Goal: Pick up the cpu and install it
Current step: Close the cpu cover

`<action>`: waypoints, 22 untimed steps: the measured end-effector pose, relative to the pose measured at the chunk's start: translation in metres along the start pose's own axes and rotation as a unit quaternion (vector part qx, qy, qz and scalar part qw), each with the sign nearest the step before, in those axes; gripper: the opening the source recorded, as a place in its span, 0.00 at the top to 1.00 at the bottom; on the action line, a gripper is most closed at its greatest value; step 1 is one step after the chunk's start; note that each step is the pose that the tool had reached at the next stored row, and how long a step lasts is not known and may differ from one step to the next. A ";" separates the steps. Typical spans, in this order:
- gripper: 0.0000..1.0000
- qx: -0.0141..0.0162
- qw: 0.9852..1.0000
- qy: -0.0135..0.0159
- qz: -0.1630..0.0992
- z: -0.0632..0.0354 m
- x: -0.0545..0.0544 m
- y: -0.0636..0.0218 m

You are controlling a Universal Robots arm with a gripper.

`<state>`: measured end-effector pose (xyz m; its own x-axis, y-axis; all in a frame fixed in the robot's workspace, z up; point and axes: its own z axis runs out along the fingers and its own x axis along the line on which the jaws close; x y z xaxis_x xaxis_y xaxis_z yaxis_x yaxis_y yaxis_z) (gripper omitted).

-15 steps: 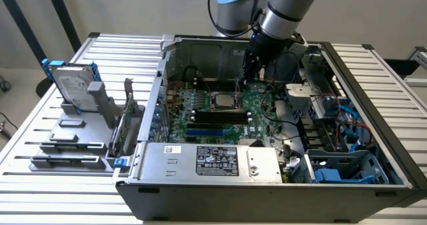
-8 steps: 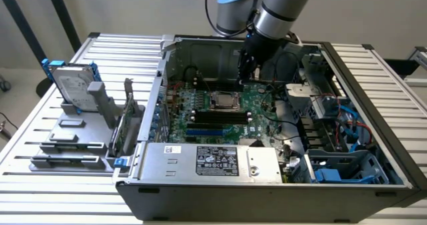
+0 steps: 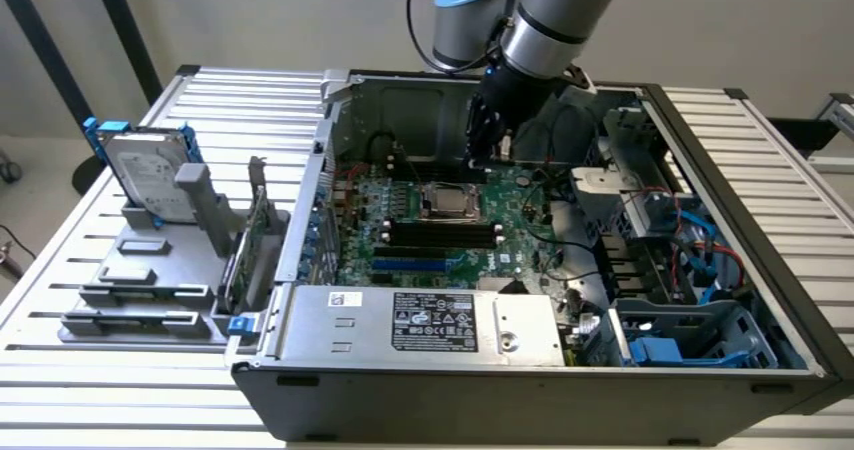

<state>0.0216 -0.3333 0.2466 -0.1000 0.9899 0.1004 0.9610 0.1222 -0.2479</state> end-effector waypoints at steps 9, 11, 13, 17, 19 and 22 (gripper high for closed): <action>0.89 0.003 1.000 0.001 -0.001 0.0171 0.003 -0.0325; 0.89 0.004 1.000 0.001 -0.001 0.0222 0.003 -0.0380; 0.89 0.003 1.000 0.001 0.000 0.0263 0.002 -0.0397; 0.89 0.003 1.000 0.003 0.007 0.0332 -0.004 -0.0393; 0.89 0.002 1.000 0.005 0.013 0.0363 -0.005 -0.0388; 0.89 0.003 1.000 0.008 0.026 0.0382 -0.005 -0.0383</action>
<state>-0.0245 -0.3403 0.2188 -0.0451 0.9937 0.1027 0.9635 0.0705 -0.2582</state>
